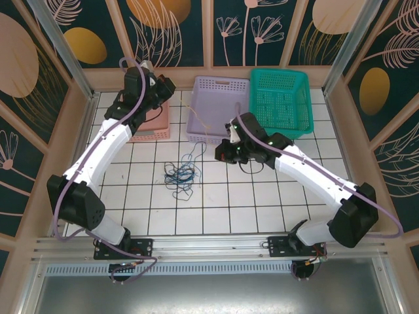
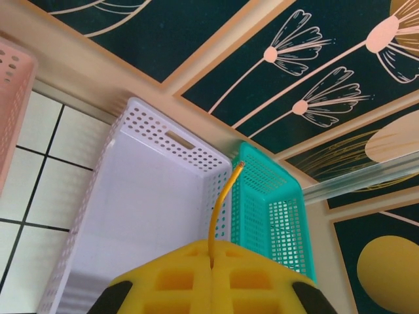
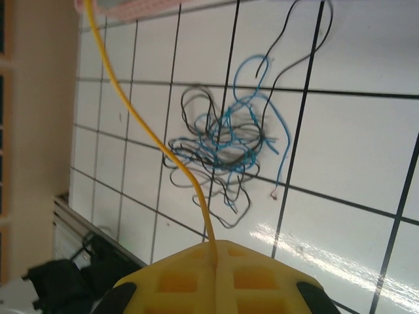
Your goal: Untangle the cables
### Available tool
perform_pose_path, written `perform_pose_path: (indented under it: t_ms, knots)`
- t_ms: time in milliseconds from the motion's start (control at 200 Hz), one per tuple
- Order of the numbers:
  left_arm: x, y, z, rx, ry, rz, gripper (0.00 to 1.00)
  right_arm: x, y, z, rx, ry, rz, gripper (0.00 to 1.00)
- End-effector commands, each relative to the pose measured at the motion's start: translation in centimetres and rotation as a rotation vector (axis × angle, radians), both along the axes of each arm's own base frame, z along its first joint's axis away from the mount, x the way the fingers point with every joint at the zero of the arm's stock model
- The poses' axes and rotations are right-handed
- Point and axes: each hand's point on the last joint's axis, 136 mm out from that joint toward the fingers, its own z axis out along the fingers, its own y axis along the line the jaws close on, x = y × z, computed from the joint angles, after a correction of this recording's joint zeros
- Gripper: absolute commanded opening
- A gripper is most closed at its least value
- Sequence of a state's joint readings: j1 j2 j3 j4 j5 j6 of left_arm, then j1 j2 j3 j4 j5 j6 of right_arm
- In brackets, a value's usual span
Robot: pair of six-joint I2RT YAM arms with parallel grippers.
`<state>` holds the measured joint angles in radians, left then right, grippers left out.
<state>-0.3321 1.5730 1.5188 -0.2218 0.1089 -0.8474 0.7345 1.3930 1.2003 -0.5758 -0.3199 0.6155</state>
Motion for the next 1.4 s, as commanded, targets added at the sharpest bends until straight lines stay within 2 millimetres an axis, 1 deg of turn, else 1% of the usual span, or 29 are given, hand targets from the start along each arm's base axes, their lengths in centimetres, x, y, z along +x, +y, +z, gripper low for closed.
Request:
perform_pose_path:
  t_ms: [0, 65, 170, 225, 290, 490, 561, 611, 656, 741, 816, 851, 886, 931, 961, 1011, 1101, 1181, 1296, 1396]
  knots:
    - [0.6, 1.1, -0.6, 0.042, 0.015, 0.006, 0.0, -0.8, 0.4, -2.1, -0.111, 0.006, 0.078, 0.0]
    - [1.0, 2.3, -0.6, 0.056, 0.014, 0.04, 0.0, -1.4, 0.7, -3.0, -0.154, 0.005, 0.103, 0.0]
    - [1.5, 4.0, -0.6, 0.073, 0.014, 0.076, 0.0, -2.2, 1.2, -3.3, -0.144, 0.006, 0.129, 0.0]
    - [1.7, 4.6, -0.6, 0.075, 0.012, 0.085, 0.0, -2.4, 1.3, -3.4, -0.135, 0.013, 0.129, 0.0]
    - [1.7, 5.2, -0.4, 0.084, 0.008, 0.097, 0.0, -2.5, 1.2, -3.8, -0.137, 0.022, 0.13, 0.0]
    - [1.8, 7.9, -0.2, 0.137, 0.017, 0.173, 0.0, -3.0, 0.9, -6.0, -0.188, 0.063, 0.136, 0.0]
    - [1.8, 8.6, -0.3, 0.169, 0.032, 0.203, 0.0, -2.7, 1.4, -6.1, -0.195, 0.048, 0.142, 0.0]
    - [1.7, 8.9, -0.2, 0.179, 0.03, 0.212, 0.0, -2.4, 2.2, -5.9, -0.197, 0.034, 0.153, 0.0]
    - [1.6, 9.0, 0.1, 0.182, 0.019, 0.215, 0.0, -1.8, 3.2, -5.4, -0.193, 0.017, 0.16, 0.0]
    - [1.1, 9.0, 1.1, 0.193, -0.023, 0.202, 0.0, -0.7, 5.5, -3.8, -0.165, -0.029, 0.172, 0.0]
    - [0.7, 8.8, 2.0, 0.21, -0.065, 0.179, 0.0, 0.6, 7.1, -1.8, -0.122, -0.062, 0.157, 0.0]
    - [0.4, 8.7, 2.5, 0.221, -0.09, 0.167, 0.0, 1.3, 7.6, -0.8, -0.101, -0.085, 0.146, 0.08]
    - [0.0, 8.9, 3.1, 0.234, -0.114, 0.165, 0.0, 2.0, 8.1, 0.3, -0.084, -0.111, 0.135, 0.19]
    - [-0.4, 9.5, 3.9, 0.257, -0.137, 0.189, 0.0, 2.7, 8.4, 1.7, -0.061, -0.139, 0.115, 0.35]
    - [-0.8, 10.0, 4.4, 0.273, -0.153, 0.212, 0.0, 3.2, 8.4, 2.6, -0.05, -0.155, 0.101, 0.42]
    - [-1.4, 11.1, 5.4, 0.305, -0.18, 0.26, 0.0, 4.0, 8.1, 3.9, -0.033, -0.17, 0.066, 0.52]
    - [-2.2, 13.0, 7.4, 0.36, -0.217, 0.354, 0.0, 5.0, 7.0, 6.0, 0.019, -0.186, 0.017, 0.59]
    - [-2.2, 14.2, 8.7, 0.412, -0.233, 0.412, 0.0, 5.7, 5.7, 7.6, 0.08, -0.192, -0.019, 0.61]
    - [-1.4, 15.2, 9.7, 0.466, -0.231, 0.461, 0.0, 6.7, 3.5, 9.3, 0.188, -0.178, -0.077, 0.63]
    - [-0.4, 15.9, 10.5, 0.513, -0.237, 0.492, 0.0, 7.4, 1.4, 9.2, 0.219, -0.161, -0.134, 0.64]
